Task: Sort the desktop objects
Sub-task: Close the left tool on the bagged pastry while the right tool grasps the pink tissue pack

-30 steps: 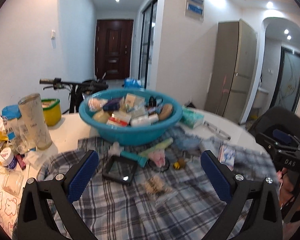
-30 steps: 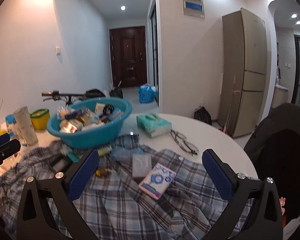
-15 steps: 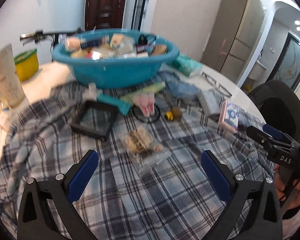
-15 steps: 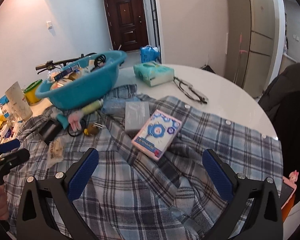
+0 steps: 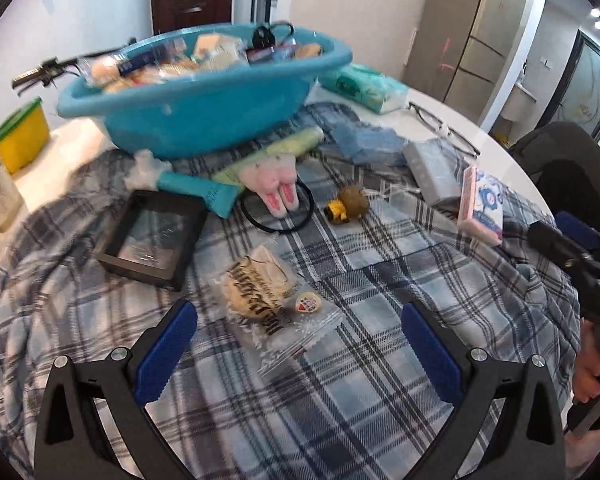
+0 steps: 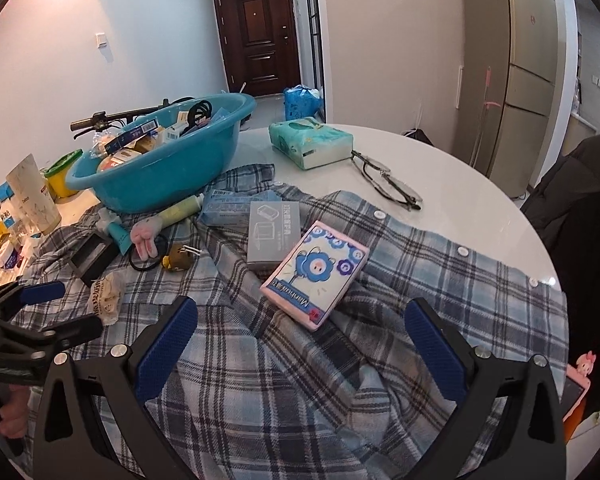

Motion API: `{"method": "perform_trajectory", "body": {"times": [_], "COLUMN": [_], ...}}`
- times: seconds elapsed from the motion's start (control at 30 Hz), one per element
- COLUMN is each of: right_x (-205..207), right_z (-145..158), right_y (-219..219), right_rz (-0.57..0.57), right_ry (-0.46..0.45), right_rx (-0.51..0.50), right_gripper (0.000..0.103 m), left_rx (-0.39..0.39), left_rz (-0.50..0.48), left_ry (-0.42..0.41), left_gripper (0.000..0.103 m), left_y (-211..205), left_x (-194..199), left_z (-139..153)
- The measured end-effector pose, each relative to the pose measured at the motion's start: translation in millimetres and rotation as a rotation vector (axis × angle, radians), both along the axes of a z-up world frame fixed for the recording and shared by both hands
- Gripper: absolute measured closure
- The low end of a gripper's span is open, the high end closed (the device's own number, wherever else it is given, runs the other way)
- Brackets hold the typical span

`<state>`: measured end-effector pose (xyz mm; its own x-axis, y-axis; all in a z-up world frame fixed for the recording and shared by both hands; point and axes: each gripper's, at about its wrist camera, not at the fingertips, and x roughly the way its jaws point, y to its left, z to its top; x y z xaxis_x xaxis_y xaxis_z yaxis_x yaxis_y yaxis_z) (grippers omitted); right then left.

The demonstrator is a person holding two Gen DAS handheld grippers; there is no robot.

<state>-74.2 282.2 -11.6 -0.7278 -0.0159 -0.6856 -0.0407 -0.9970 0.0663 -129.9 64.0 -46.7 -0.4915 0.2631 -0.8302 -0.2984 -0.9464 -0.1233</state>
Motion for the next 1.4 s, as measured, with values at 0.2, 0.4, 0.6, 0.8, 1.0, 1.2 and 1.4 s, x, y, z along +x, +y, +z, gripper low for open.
{"method": "perform_trajectory", "body": {"times": [0.2, 0.4, 0.6, 0.8, 1.0, 1.2, 1.4], "right_x": [-2.1, -7.3, -10.3, -14.0, -23.9, -36.0, -53.7], "right_z": [-3.0, -4.6, -5.1, -7.4, -13.2, -23.4, -31.8], "right_y": [9.4, 14.3, 10.2, 7.5, 11.7, 6.6, 0.9], "right_rz": [-0.024, -0.031, -0.02, -0.021, -0.04, -0.03, -0.031], "right_ry": [-0.01, -0.015, -0.013, -0.018, -0.042, -0.081, -0.111], "right_rx": [-0.006, -0.013, -0.005, 0.022, 0.026, 0.031, 0.063], "right_gripper": [0.0, 0.0, 0.0, 0.0, 0.0, 0.0, 0.0], "left_rx": [0.007, -0.002, -0.063, -0.036, -0.048, -0.034, -0.029], "left_rz": [0.028, 0.087, 0.091, 0.085, 0.048, 0.016, -0.022], "left_ry": [-0.045, -0.075, -0.063, -0.085, -0.026, -0.002, 0.0], "left_gripper": [0.0, 0.006, 0.046, 0.049, 0.067, 0.076, 0.077], "left_y": [-1.8, -12.0, -8.9, -12.6, -5.0, 9.7, 20.3], "left_x": [-15.4, -27.9, -30.6, -28.3, -21.8, -29.3, -26.3], "left_z": [-13.1, -21.8, -17.8, -10.4, 1.5, 6.7, 7.9]}}
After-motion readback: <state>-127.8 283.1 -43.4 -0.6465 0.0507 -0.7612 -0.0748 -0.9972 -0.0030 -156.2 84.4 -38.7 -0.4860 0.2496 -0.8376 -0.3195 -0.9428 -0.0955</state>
